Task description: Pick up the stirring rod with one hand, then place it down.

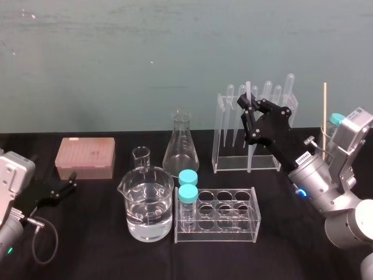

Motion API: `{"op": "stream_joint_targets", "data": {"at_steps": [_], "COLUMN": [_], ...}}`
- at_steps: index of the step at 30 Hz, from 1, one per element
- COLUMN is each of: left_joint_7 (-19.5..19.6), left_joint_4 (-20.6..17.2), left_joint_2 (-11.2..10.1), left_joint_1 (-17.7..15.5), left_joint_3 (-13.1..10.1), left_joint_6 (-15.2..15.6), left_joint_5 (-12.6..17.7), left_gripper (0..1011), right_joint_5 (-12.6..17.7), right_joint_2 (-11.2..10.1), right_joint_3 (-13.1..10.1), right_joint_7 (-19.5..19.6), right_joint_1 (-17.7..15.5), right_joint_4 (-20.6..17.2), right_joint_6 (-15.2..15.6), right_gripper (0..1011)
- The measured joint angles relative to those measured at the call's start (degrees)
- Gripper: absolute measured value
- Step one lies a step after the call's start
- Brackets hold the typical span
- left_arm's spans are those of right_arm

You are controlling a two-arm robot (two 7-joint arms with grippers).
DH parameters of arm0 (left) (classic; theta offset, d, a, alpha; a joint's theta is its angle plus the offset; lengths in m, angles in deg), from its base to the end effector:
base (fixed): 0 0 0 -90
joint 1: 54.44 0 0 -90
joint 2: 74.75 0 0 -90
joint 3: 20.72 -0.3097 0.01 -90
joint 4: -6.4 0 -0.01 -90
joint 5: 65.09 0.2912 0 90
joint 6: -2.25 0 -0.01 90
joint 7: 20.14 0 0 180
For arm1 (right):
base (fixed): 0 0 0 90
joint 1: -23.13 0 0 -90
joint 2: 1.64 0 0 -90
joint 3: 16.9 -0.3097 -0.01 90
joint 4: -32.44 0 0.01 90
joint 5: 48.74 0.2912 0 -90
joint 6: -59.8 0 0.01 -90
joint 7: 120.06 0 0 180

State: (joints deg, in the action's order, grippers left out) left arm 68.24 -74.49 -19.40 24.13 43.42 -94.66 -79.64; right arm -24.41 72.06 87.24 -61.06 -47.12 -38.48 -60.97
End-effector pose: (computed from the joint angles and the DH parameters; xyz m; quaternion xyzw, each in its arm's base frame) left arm 0.3447 0.0986 -0.3148 0.1415 -0.1324 0.5800 0.7912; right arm 0.4070 -0.0494 -0.2954 0.1645 -0.1822 -0.4316 0.8680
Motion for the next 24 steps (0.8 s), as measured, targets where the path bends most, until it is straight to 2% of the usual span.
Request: {"op": "stream_joint_targets", "data": {"at_steps": [24], "left_joint_7": [0.0], "left_joint_4": [0.0], "left_joint_2": [0.0], "left_joint_1": [0.0], "left_joint_3": [0.0], "left_joint_6": [0.0], "left_joint_5": [0.0], "left_gripper": [1000], "right_joint_5": [0.0], "right_joint_2": [0.0], "right_joint_3": [0.0], "right_joint_7": [0.0], "right_joint_1": [0.0], "right_joint_4": [0.0], "right_joint_6": [0.0], "right_gripper": [67]}}
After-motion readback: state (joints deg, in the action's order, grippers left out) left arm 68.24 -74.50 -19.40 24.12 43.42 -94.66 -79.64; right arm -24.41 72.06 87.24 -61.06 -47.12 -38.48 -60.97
